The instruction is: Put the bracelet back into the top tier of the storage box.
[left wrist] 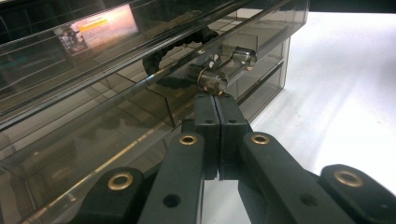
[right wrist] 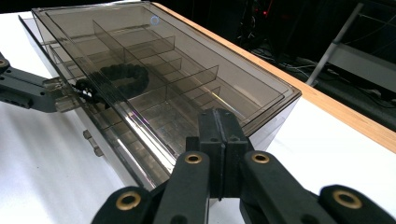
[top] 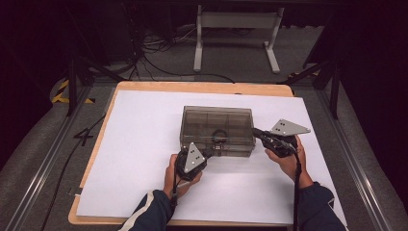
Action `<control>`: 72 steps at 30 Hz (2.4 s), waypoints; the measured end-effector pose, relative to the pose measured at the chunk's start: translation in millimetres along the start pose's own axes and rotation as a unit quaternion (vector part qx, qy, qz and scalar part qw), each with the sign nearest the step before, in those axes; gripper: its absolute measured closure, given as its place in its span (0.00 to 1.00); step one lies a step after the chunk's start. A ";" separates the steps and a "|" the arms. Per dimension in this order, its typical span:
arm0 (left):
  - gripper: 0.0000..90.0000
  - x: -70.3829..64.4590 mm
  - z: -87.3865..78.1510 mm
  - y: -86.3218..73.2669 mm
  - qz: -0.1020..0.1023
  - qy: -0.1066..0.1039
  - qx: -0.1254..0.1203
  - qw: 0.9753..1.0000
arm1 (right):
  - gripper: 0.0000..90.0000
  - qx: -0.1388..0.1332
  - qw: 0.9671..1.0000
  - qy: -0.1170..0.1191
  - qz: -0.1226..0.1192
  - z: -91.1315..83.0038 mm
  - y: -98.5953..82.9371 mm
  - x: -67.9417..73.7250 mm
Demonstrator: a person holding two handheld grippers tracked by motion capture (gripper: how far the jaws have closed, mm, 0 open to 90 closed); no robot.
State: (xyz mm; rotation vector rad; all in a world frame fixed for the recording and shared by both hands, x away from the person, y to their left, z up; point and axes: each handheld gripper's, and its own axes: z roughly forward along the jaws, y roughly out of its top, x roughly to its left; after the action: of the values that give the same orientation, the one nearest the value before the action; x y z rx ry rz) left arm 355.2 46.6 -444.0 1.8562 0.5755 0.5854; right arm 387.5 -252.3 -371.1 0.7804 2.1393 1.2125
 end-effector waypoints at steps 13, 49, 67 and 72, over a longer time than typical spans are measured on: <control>0.97 8.2 5.6 1.9 -0.018 0.013 0.000 1.000 | 1.00 -0.001 1.000 -0.002 -0.001 0.0 -0.3 0.3; 0.96 -2.3 -22.5 -1.4 0.042 -0.024 0.051 0.998 | 1.00 0.004 1.000 -0.011 -0.015 -0.1 1.0 3.2; 0.93 14.3 -58.1 -14.5 0.052 -0.021 0.069 0.996 | 1.00 0.008 1.000 -0.015 -0.023 -0.1 2.4 5.0; 0.92 25.2 -77.4 -21.6 0.049 -0.006 0.075 0.996 | 0.99 0.006 0.999 -0.017 -0.033 -2.0 4.2 7.0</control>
State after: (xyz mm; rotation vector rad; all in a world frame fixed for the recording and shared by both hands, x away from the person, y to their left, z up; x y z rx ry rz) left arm 322.8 123.9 -436.1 2.0382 0.5343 0.6098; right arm 382.3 -246.6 -367.8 0.7248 2.1296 1.1440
